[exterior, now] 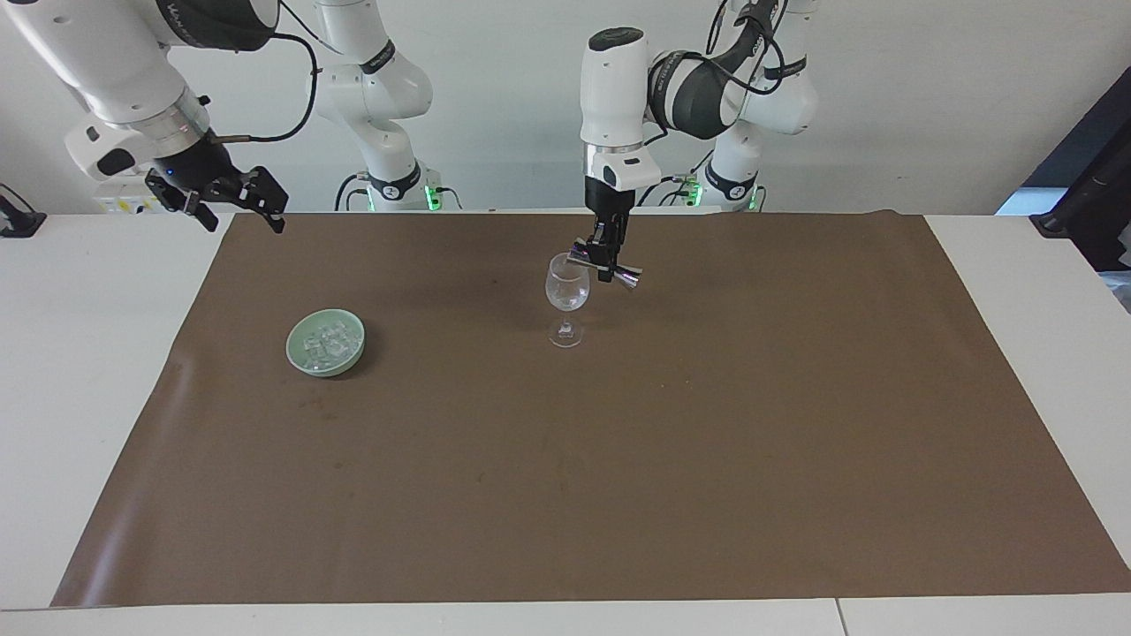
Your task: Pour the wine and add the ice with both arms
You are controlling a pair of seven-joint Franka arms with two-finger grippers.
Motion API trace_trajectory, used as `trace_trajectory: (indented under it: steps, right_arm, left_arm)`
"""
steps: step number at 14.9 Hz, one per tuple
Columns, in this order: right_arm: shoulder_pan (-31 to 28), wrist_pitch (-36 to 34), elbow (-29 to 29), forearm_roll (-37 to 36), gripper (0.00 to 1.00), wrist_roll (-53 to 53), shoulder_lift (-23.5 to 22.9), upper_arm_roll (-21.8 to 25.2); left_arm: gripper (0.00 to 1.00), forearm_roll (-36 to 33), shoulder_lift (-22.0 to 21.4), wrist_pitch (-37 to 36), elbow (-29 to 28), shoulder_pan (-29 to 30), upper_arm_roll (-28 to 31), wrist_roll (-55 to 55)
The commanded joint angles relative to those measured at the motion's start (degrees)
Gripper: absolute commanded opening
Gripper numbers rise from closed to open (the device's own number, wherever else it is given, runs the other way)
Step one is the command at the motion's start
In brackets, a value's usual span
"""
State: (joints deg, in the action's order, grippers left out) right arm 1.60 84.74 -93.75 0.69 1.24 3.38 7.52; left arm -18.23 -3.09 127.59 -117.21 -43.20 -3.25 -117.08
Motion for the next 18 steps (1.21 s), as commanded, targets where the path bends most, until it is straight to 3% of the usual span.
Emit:
trace_trajectory:
  steps: [1, 12, 18]
  right_arm:
    - [-0.6, -0.3, -1.1, 0.2, 1.0, -0.6, 1.1, -0.4]
    - [-0.6, -0.3, -1.0, 0.2, 1.0, -0.6, 1.1, -0.4]
    - [-0.1, -0.3, -1.0, 0.2, 1.0, -0.6, 1.1, -0.4]
  left_arm:
    - [0.0, -3.6, -0.4, 0.1, 0.0, -1.4, 0.4, -1.7]
    - [0.0, -5.2, -0.2, 1.0, 0.1, -0.8, 0.4, -1.8]
    - [0.0, 9.1, 0.6, 1.4, 1.1, 2.0, 0.9, -0.3]
